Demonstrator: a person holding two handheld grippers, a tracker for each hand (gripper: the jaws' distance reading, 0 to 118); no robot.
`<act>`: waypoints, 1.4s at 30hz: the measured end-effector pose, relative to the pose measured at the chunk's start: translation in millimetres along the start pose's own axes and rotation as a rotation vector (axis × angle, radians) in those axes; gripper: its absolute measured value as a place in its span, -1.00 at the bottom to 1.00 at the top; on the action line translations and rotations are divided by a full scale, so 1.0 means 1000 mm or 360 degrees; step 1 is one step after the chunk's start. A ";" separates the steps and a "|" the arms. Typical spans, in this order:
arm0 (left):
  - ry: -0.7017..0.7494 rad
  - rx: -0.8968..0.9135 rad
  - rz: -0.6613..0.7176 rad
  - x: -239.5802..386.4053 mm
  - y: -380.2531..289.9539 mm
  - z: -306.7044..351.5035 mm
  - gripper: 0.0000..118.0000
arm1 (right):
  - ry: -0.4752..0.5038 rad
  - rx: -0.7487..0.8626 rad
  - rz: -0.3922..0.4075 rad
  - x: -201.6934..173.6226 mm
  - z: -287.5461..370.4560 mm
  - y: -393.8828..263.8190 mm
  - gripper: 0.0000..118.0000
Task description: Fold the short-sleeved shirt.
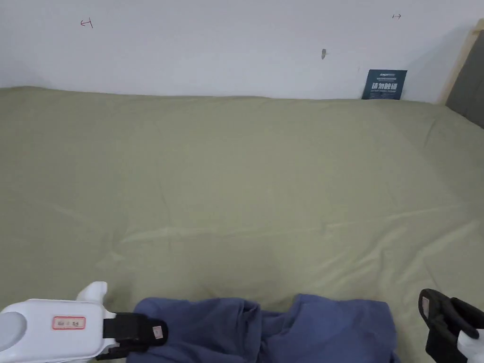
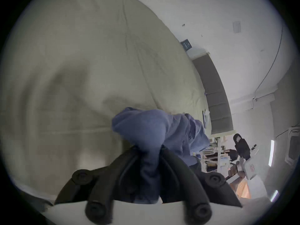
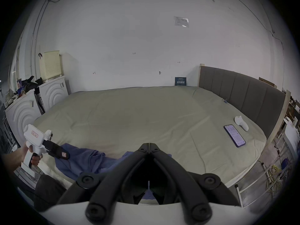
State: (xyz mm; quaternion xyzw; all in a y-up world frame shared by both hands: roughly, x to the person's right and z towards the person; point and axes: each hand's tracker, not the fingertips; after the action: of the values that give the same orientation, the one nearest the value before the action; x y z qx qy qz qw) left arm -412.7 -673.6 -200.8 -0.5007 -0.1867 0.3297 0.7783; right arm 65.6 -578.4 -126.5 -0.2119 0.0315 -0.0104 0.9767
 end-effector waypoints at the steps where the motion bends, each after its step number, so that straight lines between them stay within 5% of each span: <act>1: 0.0032 0.0028 -0.0007 -0.001 0.000 0.015 -0.79 | 0.0005 0.0008 -0.0002 0.000 0.000 0.001 -1.00; 9: 0.0506 0.0238 -0.0098 0.036 0.001 0.102 -0.79 | 0.0079 0.0016 0.0004 -0.008 -0.008 0.001 -1.00; 24: 0.0722 -0.0017 -0.0569 0.204 -0.035 -0.079 -0.72 | 0.0104 0.0033 -0.0005 0.001 0.003 0.002 -1.00; 26: 0.0693 -0.0025 -0.0581 0.206 -0.040 -0.109 -0.29 | 0.0089 0.0031 -0.0016 0.007 0.003 0.001 -1.00; 27: 0.0575 -0.0059 -0.0593 0.207 -0.042 -0.123 -0.29 | 0.0077 0.0030 -0.0026 0.011 0.004 0.000 -1.00; 29: 0.0503 -0.0088 -0.0568 0.209 -0.046 -0.138 0.84 | 0.0055 0.0024 -0.0050 0.016 0.005 -0.001 -1.00; 30: 0.0470 -0.0031 -0.0559 0.210 -0.046 -0.137 0.96 | 0.0046 0.0017 -0.0062 0.021 0.005 -0.002 -1.00; 36: 0.0184 0.0150 -0.0439 0.194 -0.037 -0.066 0.75 | 0.0024 -0.0002 -0.0110 0.034 0.004 -0.005 -1.00; 37: 0.0147 0.0150 -0.0463 0.189 -0.037 -0.057 0.21 | 0.0028 -0.0006 -0.0121 0.034 0.003 -0.006 -1.00; 38: 0.0137 0.0149 -0.0466 0.182 -0.038 -0.050 -0.61 | 0.0032 -0.0011 -0.0131 0.035 0.002 -0.007 -1.00; 39: 0.0128 0.0201 -0.0403 0.172 -0.041 -0.049 -1.00 | 0.0037 -0.0019 -0.0138 0.035 0.001 -0.009 -1.00; 42: 0.0019 0.0072 -0.0303 0.145 -0.043 -0.056 -1.00 | 0.0046 -0.0041 -0.0148 0.033 -0.002 -0.013 -1.00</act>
State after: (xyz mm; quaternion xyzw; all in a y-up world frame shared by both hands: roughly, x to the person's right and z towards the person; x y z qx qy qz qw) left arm -260.2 -620.8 -192.1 -0.4649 -0.2213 0.2554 0.8183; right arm 98.3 -591.7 -124.6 -0.2256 0.0360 -0.0583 0.9718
